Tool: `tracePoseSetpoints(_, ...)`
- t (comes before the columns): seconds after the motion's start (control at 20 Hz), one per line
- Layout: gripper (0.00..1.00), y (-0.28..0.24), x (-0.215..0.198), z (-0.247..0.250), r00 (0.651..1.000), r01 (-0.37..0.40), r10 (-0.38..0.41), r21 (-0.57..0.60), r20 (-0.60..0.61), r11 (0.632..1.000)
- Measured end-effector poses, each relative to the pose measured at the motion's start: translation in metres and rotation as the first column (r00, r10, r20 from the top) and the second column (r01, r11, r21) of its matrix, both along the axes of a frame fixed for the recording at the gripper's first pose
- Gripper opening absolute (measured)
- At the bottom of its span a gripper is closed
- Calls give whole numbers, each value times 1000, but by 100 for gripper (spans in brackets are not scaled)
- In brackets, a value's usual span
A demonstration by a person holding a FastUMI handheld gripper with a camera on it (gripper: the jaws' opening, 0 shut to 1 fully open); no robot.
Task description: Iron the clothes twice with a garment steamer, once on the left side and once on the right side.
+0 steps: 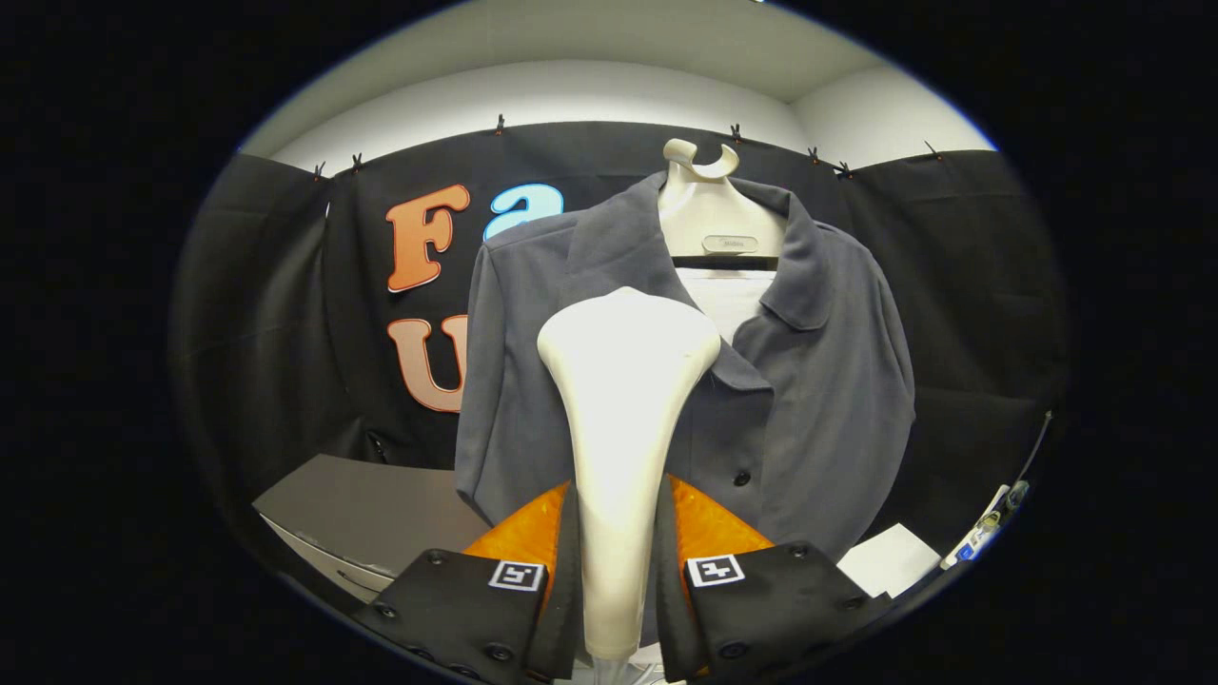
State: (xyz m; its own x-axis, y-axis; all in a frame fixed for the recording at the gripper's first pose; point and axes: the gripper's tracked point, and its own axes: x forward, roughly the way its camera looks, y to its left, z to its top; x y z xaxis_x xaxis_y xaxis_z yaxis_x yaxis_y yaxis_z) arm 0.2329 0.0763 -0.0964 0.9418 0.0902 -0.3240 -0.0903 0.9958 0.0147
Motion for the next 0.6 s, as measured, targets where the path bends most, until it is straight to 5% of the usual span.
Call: tracePoseSetpoints(0.6, 41, -15, -29, -61, 999, 0, -2, -41, -53, 999)
